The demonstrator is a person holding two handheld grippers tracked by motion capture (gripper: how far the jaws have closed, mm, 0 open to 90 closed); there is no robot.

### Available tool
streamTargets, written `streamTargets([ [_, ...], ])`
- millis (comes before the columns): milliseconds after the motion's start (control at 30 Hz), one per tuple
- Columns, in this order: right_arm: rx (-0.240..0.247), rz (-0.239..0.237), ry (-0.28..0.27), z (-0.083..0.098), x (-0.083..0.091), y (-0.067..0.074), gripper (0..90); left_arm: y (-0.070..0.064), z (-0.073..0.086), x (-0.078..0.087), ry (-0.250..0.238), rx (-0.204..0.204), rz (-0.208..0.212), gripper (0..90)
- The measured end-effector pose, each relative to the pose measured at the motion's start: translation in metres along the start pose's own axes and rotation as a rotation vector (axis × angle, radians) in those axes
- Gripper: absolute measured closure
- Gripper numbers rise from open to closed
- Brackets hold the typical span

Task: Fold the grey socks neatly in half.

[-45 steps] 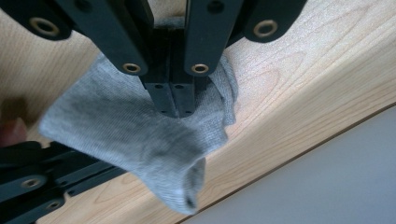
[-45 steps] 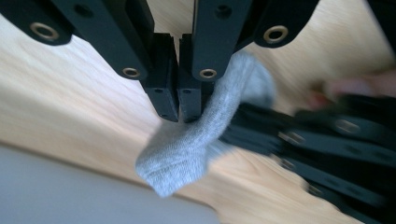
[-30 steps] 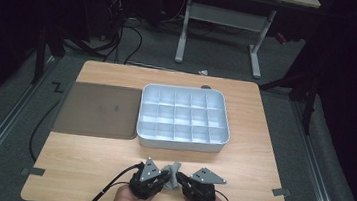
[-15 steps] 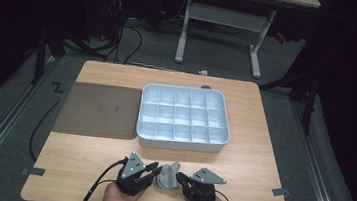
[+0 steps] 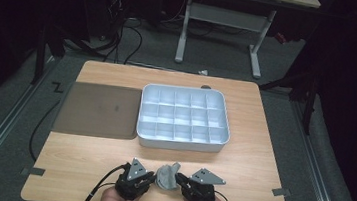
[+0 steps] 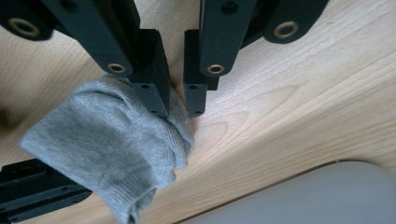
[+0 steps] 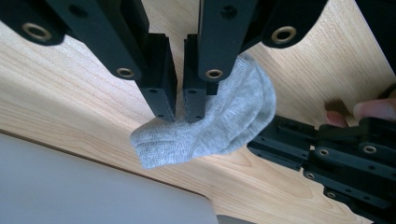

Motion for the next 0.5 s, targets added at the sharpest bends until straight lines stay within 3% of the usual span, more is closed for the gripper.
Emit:
streamTargets([
  [500, 0.004, -0.005, -0.008, -0.001, 0.003, 0.004, 84.7, -0.015, -0.005, -0.013, 0.012, -0.034, 0.024, 82.1],
])
Point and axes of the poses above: each handheld gripper's, and its own axes: x roughly backward along the jaws, z roughly out of its underside, y roughly to its left, the point moved 6 cm from there along -x, roughly forward along the jaws, and after that the axes turned 9 degrees about z, right-handed, at the moved point
